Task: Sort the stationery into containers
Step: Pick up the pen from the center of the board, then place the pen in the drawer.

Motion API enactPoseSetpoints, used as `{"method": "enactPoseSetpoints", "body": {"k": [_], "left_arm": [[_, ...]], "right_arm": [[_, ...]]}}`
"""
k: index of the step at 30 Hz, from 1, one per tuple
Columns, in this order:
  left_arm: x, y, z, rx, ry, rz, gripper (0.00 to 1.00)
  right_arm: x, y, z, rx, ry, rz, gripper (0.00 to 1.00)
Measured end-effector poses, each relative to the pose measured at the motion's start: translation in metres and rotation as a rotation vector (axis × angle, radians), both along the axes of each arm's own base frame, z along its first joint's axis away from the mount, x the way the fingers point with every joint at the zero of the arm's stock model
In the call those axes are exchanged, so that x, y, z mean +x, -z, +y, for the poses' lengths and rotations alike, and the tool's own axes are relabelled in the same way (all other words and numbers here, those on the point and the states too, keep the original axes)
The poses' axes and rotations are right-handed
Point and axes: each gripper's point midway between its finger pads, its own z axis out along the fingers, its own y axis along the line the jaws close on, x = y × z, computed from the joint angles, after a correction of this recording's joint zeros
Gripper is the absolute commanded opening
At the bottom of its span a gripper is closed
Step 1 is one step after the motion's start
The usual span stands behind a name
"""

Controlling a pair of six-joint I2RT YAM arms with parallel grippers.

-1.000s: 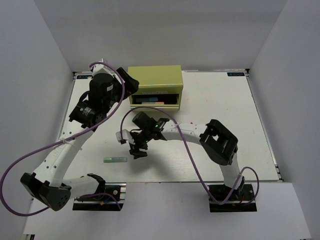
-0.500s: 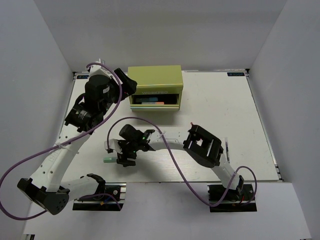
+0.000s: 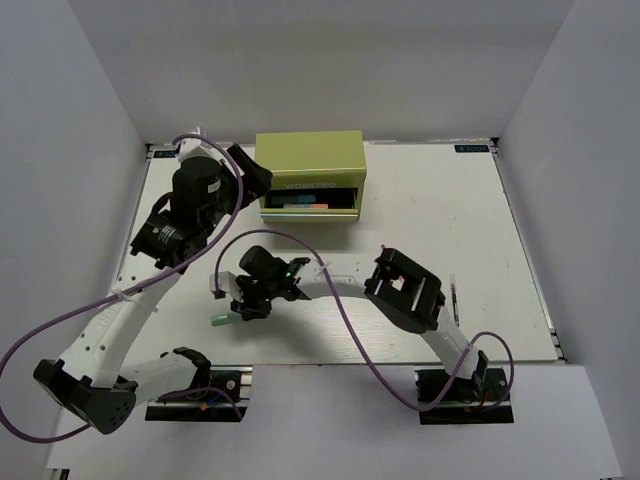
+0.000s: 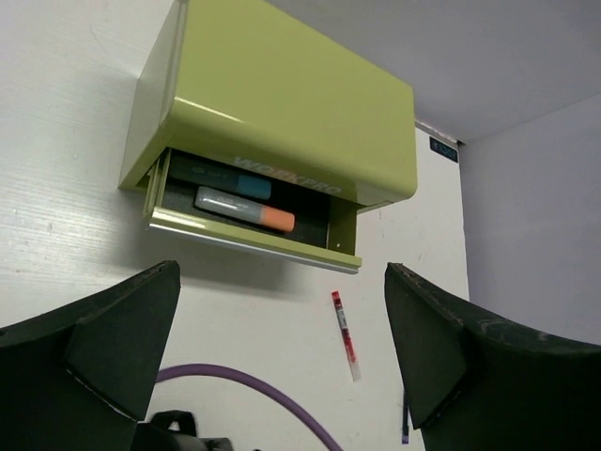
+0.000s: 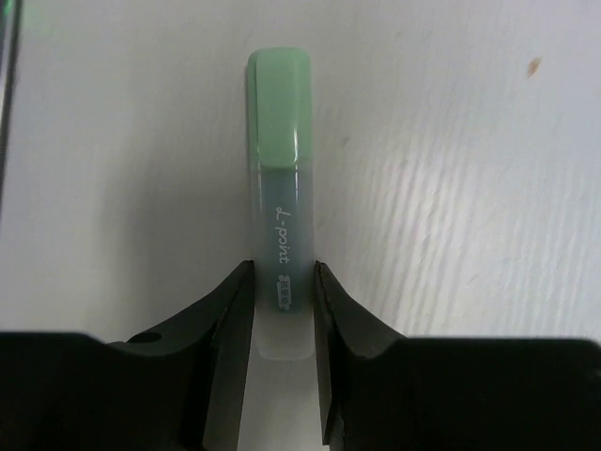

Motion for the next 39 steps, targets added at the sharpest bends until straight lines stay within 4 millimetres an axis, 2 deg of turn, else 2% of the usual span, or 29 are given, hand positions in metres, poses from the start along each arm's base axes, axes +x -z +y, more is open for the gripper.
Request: {"method": "enactPoseSetpoints", "body": {"k": [3,7,10,12,17,20,29,32,35,38,39], "left_arm": [[-0.001,0.009,0.008,-0.001,-0.046,0.019,1.0],[-0.002,0.018,0.025,-0.004,-0.152,0.049,1.0],[-0.001,0.029,0.035,0.002,-0.216,0.069,1.0],[0.0,0.038,0.04,0.013,-0.247,0.084,1.0],[0.007,0.061,0.048,0.047,-0.3,0.125,1.0],[0.011,0.075,0.052,0.068,-0.324,0.153,1.0],[0.016,0.112,0.075,0.117,-0.398,0.245,1.0],[0.018,0.128,0.083,0.139,-0.418,0.288,1.0],[0.016,0.148,0.091,0.17,-0.433,0.345,1.0],[0.011,0.169,0.102,0.208,-0.446,0.406,1.0],[0.01,0.175,0.106,0.222,-0.451,0.425,1.0]], "right_arm": [[-0.005,0.0,-0.028,-0.03,-0.009,0.006,0.08],[-0.006,-0.006,-0.081,-0.082,-0.001,-0.014,0.08],[0.008,-0.025,-0.12,-0.085,0.03,-0.076,0.08],[0.025,-0.05,-0.137,-0.05,0.058,-0.148,0.08],[0.061,-0.122,-0.159,0.077,0.131,-0.341,0.08],[0.081,-0.148,-0.17,0.111,0.171,-0.436,0.08],[0.162,-0.164,-0.213,0.048,0.297,-0.633,0.08],[0.19,-0.177,-0.219,0.048,0.326,-0.683,0.08],[0.21,-0.184,-0.221,0.045,0.338,-0.711,0.1],[0.224,-0.183,-0.218,0.037,0.334,-0.717,0.15],[0.23,-0.183,-0.215,0.033,0.331,-0.716,0.22]]}}
